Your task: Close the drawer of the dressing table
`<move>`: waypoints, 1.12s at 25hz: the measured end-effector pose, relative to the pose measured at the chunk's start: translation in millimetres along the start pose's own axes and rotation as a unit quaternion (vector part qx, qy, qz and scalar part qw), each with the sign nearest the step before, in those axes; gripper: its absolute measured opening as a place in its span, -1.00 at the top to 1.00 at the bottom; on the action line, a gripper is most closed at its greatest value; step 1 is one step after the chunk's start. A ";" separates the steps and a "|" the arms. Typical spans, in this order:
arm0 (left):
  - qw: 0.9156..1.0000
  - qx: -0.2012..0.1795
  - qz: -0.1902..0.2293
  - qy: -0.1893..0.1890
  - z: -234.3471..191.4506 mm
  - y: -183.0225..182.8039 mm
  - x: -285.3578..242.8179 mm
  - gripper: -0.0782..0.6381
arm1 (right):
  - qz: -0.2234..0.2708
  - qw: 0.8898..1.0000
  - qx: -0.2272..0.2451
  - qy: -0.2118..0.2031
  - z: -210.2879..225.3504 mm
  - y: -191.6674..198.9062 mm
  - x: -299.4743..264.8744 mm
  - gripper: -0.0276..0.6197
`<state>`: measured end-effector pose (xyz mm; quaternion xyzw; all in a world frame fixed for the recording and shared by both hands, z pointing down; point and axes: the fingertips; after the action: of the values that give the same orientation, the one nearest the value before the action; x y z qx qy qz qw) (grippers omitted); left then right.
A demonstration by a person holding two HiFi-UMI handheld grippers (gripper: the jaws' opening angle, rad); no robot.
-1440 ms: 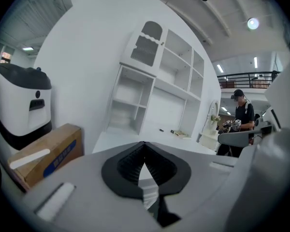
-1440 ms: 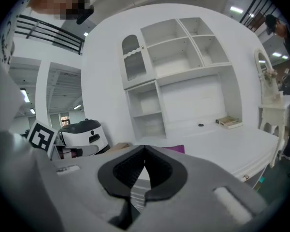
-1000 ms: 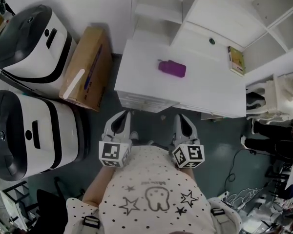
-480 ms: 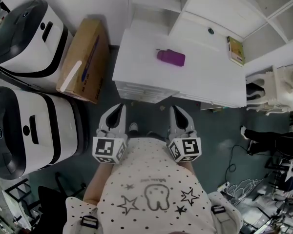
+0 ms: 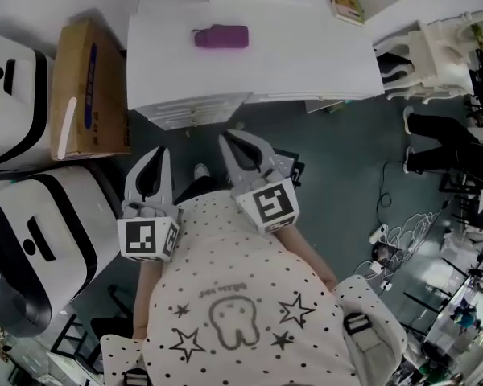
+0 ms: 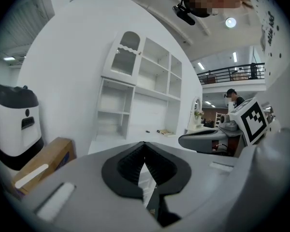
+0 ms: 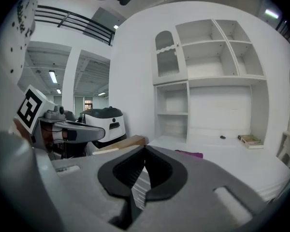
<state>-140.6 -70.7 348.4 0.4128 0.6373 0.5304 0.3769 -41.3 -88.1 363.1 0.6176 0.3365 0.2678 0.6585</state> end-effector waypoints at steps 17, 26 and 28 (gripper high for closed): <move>1.000 0.006 -0.018 0.023 21.2 10.2 3.2 0.79 | -0.039 0.997 0.047 -0.037 -26.2 8.9 16.6 0.91; 1.000 0.006 -0.014 0.017 18.1 6.4 8.4 0.79 | -0.040 0.997 0.048 -0.040 -32.1 10.2 16.0 0.91; 1.000 0.007 -0.015 0.017 17.5 6.5 8.1 0.79 | -0.039 0.997 0.048 -0.039 -32.0 10.0 15.5 0.91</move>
<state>-126.8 -56.2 351.8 0.3965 0.6533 0.5275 0.3710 -55.7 -55.0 371.0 0.6450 0.3471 0.2009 0.6505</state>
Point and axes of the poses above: the fingertips, and each gripper's own axes: x backward along the fingers, z to its right, y out of its underside, and after that the axes turned 9 degrees about z, right-handed
